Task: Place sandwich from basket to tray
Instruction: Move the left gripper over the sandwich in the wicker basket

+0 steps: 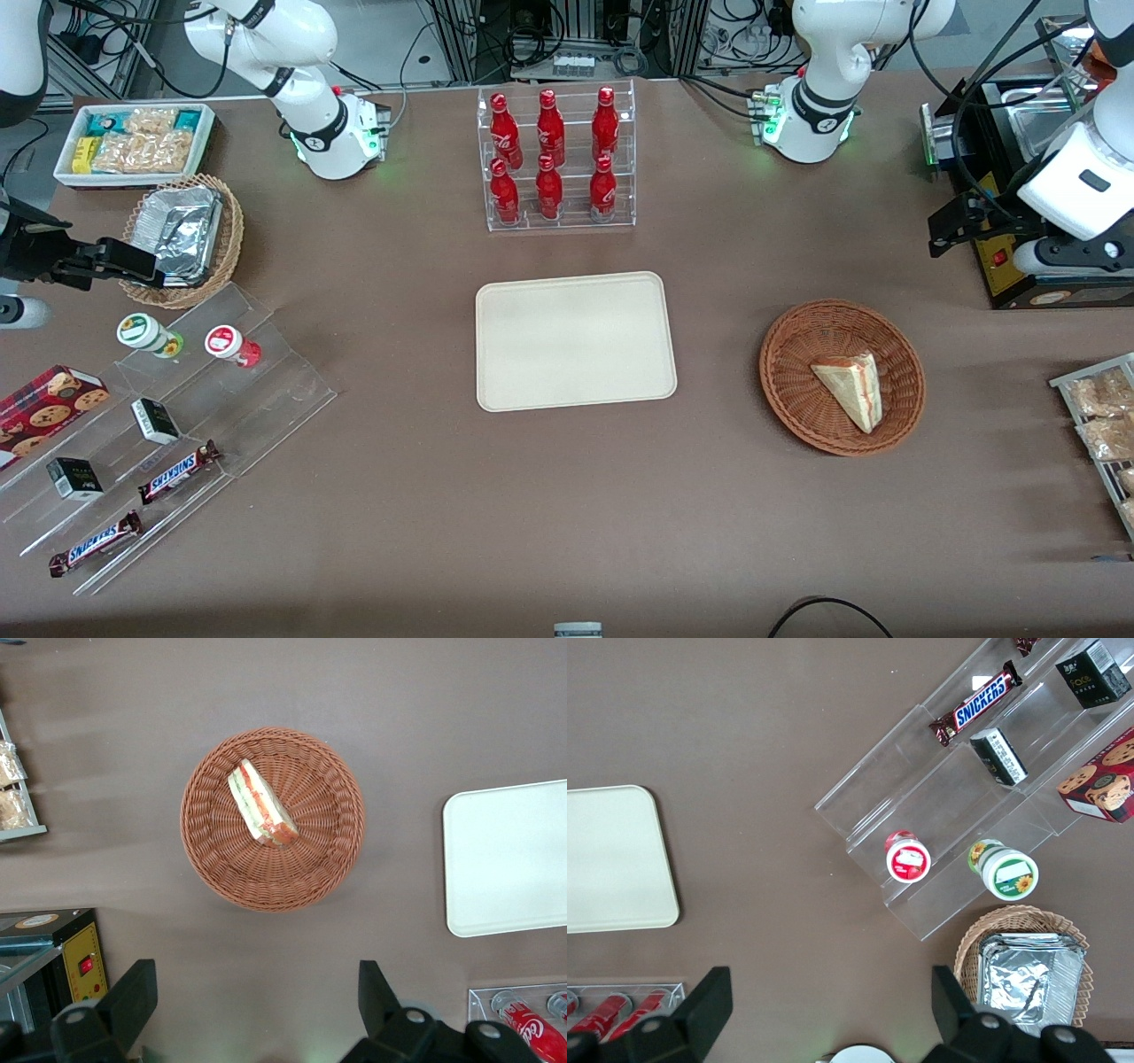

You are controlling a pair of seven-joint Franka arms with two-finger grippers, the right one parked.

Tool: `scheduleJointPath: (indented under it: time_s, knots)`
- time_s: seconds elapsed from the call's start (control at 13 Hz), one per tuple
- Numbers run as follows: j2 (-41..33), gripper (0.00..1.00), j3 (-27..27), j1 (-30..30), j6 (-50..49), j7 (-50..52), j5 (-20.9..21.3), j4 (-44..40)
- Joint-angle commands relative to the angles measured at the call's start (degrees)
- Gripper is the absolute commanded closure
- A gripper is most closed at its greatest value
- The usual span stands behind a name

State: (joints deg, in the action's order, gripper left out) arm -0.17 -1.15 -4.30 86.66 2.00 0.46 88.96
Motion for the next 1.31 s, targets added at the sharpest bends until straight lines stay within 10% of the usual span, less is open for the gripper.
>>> scheduleJointPath:
  time_s: [0.0, 1.23]
  knots:
    - [0.88, 0.0, 0.36, -0.09, -1.05, -0.78, 0.23, -2.03]
    - [15.2, 0.0, 1.68, 1.76, 29.42, 13.6, 2.96, 14.12]
